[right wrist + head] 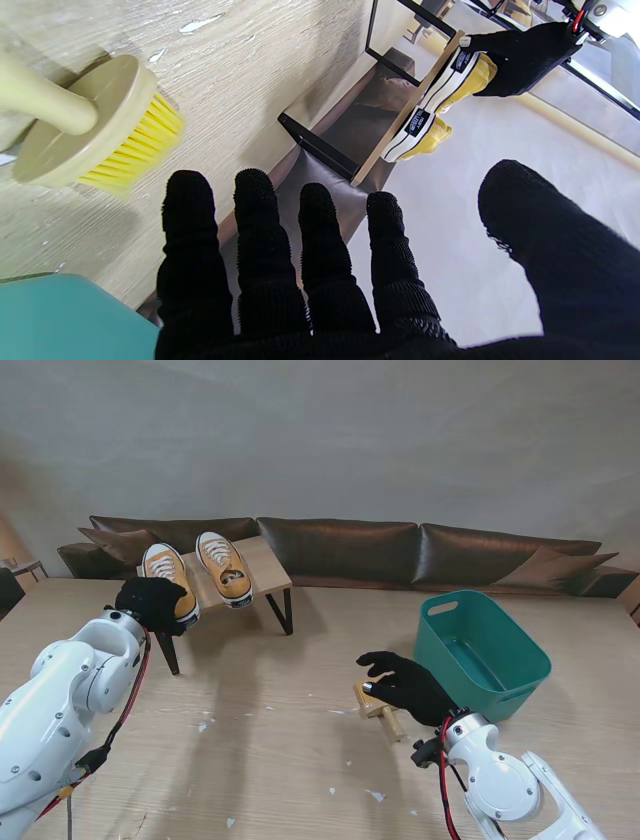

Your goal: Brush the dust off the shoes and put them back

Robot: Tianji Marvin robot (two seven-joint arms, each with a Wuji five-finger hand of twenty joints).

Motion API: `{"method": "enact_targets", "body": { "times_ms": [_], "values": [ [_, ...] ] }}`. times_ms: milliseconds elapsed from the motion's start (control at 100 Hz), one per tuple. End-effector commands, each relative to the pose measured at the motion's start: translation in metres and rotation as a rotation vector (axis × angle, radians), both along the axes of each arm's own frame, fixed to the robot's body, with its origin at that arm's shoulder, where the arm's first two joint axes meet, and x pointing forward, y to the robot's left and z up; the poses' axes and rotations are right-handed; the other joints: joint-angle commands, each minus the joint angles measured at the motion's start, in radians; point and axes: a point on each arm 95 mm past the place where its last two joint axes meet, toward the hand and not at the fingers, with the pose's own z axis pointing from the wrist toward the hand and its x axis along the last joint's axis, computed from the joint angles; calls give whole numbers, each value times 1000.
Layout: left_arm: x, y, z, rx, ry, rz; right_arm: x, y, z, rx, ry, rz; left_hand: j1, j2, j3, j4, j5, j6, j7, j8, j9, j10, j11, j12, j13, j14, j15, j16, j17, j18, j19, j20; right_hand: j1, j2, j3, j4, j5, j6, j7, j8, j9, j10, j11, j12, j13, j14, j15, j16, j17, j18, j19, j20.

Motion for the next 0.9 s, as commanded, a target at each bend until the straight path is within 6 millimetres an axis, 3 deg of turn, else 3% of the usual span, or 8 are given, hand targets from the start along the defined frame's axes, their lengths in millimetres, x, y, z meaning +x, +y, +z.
{"method": "enact_targets", "body": {
  "times_ms": [0, 300, 620, 890],
  "values": [
    [-4, 2, 1, 15, 17, -2, -4, 3, -3, 0, 19, 20, 212, 30, 157, 49, 143, 62, 364, 108, 65, -115, -7, 3, 37, -43, -1, -12, 4, -16, 58, -30, -29, 26, -25, 9, 19, -4, 11, -17, 21, 12, -13, -6, 17, 6, 2, 1, -170, 20, -11, 14],
    [-19, -3, 27, 57, -23, -72, -8, 4, -4, -1, 34, 29, 252, 25, 137, 45, 136, 89, 361, 113, 118, -135, -50, -8, 81, -51, -46, -29, 30, -4, 48, -65, -29, 30, -25, 10, 23, -2, 11, -18, 21, 13, -13, -5, 17, 7, 2, 1, -169, 20, -10, 13],
    [-31, -19, 58, 78, -58, -155, -8, 5, -5, 0, 40, 34, 283, 22, 135, 40, 134, 108, 361, 126, 162, -160, -78, -16, 140, -85, -109, -49, 95, 5, 10, -122, -29, 31, -26, 10, 25, 0, 12, -20, 22, 13, -13, -5, 18, 7, 2, 1, -169, 20, -9, 12],
    [-37, -38, 81, 72, -85, -234, -9, 6, -5, 0, 42, 34, 290, 26, 124, 36, 133, 110, 360, 129, 170, -162, -96, -6, 148, -88, -131, -49, 101, 6, -1, -140, -29, 32, -26, 10, 27, 2, 12, -20, 21, 13, -13, -5, 17, 8, 2, 1, -169, 20, -9, 12]
  ]
}}
